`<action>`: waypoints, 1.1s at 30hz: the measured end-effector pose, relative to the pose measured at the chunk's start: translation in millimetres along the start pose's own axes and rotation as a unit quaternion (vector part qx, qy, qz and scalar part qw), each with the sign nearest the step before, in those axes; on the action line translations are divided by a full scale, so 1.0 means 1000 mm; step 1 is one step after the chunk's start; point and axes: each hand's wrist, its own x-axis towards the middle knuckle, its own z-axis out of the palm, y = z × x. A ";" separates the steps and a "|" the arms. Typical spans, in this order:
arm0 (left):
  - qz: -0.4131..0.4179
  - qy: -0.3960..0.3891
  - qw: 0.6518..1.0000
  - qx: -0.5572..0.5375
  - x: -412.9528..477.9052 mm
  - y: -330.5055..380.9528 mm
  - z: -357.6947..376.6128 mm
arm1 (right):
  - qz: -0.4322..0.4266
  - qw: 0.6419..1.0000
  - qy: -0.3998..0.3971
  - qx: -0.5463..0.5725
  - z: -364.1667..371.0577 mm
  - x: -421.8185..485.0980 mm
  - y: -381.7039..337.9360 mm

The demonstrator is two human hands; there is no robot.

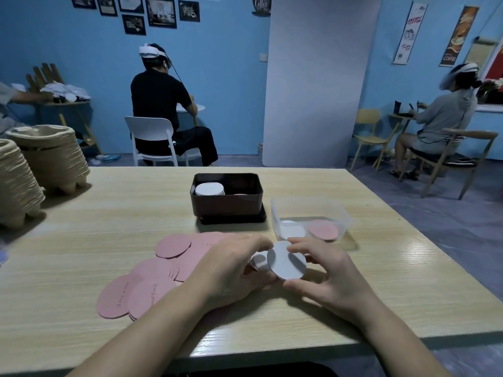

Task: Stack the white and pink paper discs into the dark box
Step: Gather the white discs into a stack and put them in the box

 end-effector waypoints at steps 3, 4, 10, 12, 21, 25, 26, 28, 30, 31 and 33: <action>-0.008 -0.017 1.000 0.023 0.001 0.000 -0.002 | 0.004 1.000 0.008 -0.004 0.000 0.000 0.000; -0.012 -0.023 0.999 0.034 0.001 0.000 -0.002 | 0.009 1.000 0.015 -0.003 0.000 0.000 0.000; -0.087 -0.048 0.994 0.033 0.004 -0.006 0.003 | 0.041 0.998 0.048 0.002 0.001 0.000 0.003; -0.092 -0.045 0.994 0.029 0.004 -0.006 0.004 | 0.047 0.998 0.049 0.003 0.001 0.000 0.003; -0.094 -0.055 0.994 0.027 0.004 -0.003 0.001 | 0.061 0.997 0.043 -0.003 0.001 0.001 0.001; -0.098 -0.049 0.994 0.010 0.005 -0.003 -0.001 | 0.061 0.997 0.040 -0.006 0.001 0.001 0.002; -0.098 -0.046 0.994 0.005 0.004 -0.003 -0.001 | 0.062 0.997 0.038 -0.005 0.001 0.000 0.003; -0.099 -0.045 0.994 -0.001 0.003 -0.004 -0.001 | 0.063 0.997 0.037 -0.005 0.001 0.000 0.004; -0.095 -0.051 0.994 0.003 0.004 -0.003 -0.002 | 0.062 0.997 0.038 -0.008 0.002 0.000 0.004; -0.092 -0.057 0.994 0.009 0.005 -0.003 -0.002 | 0.061 0.997 0.038 -0.009 0.002 0.000 0.004; -0.086 -0.071 0.994 0.020 0.007 -0.002 -0.002 | 0.056 0.998 0.038 -0.013 0.001 0.000 0.003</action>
